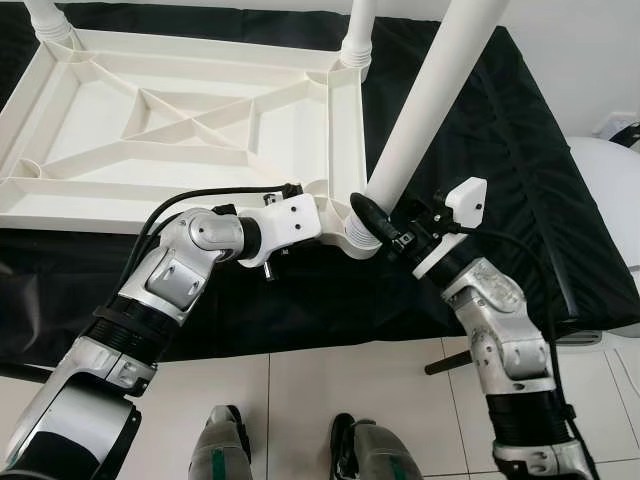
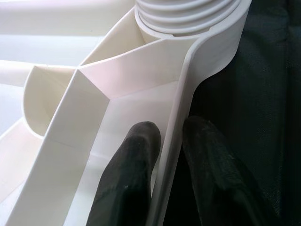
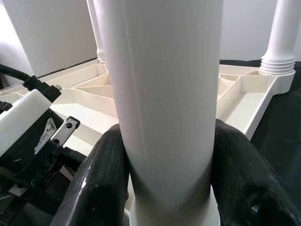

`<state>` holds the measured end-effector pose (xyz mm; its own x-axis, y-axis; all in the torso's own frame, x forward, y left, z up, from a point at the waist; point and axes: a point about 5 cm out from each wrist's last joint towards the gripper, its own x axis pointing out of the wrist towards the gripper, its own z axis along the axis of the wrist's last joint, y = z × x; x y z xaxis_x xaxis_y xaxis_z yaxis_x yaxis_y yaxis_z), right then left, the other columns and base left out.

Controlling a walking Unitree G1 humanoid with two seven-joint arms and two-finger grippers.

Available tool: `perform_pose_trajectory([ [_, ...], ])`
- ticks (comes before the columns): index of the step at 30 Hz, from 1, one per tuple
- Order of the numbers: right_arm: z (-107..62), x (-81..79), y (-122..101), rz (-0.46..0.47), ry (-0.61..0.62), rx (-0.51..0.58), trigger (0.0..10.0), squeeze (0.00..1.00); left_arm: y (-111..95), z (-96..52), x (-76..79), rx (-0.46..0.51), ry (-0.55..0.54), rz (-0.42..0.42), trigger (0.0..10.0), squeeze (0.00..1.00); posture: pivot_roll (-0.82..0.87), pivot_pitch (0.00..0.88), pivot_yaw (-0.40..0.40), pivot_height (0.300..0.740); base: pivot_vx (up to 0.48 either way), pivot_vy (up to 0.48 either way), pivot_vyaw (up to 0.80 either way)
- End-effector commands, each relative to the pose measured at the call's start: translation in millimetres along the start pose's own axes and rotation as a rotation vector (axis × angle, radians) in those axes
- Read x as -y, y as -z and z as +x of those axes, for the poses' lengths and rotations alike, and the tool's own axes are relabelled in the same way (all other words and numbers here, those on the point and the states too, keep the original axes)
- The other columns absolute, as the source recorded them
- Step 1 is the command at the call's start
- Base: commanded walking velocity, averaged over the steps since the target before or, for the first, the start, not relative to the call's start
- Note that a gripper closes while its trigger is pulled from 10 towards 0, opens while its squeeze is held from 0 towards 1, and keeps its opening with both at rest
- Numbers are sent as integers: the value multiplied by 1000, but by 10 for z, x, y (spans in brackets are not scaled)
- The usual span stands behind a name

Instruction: Building children table

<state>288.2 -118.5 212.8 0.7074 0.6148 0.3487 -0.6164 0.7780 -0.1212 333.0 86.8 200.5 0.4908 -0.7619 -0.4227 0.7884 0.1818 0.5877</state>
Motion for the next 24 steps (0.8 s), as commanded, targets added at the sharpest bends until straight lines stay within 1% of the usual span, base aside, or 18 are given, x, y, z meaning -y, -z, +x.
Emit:
perform_pose_trajectory([
  [1,-3,-59,48,15,1,-18,10000,0,-42,6,1,23,-9,23,0,0,78,213,-28,740,0,0,0],
  [2,-2,-68,51,13,10,-17,10000,0,-38,10,3,17,-8,26,3961,0,80,212,-28,740,0,0,0],
  [3,-4,-76,55,11,23,-17,10000,0,-31,14,7,10,-5,29,10000,0,80,213,-28,740,0,0,0],
  [13,-20,-113,79,-9,104,-31,10000,0,-25,23,6,1,-1,34,10000,0,78,213,-27,740,0,0,0],
  [15,-20,-113,79,-9,104,-31,10000,0,-25,23,6,1,-1,34,10000,0,78,213,-27,740,0,0,0],
  [17,-23,-137,86,-8,146,-34,10000,0,-28,23,4,2,0,35,10000,0,78,217,-28,740,0,0,0],
  [18,-23,-137,86,-8,146,-34,10000,0,-28,23,4,2,0,35,10000,0,78,217,-28,740,0,0,0],
  [21,-17,-184,97,-15,252,-35,10000,0,-32,25,1,3,-2,34,10000,0,78,220,-29,740,0,0,0],
  [23,-16,-207,103,-21,301,-35,10000,0,-31,26,1,3,-3,33,10000,0,78,220,-29,740,0,0,0],
  [24,-16,-207,103,-21,301,-35,10000,0,-31,26,1,3,-3,33,10000,0,78,220,-29,740,0,0,0],
])
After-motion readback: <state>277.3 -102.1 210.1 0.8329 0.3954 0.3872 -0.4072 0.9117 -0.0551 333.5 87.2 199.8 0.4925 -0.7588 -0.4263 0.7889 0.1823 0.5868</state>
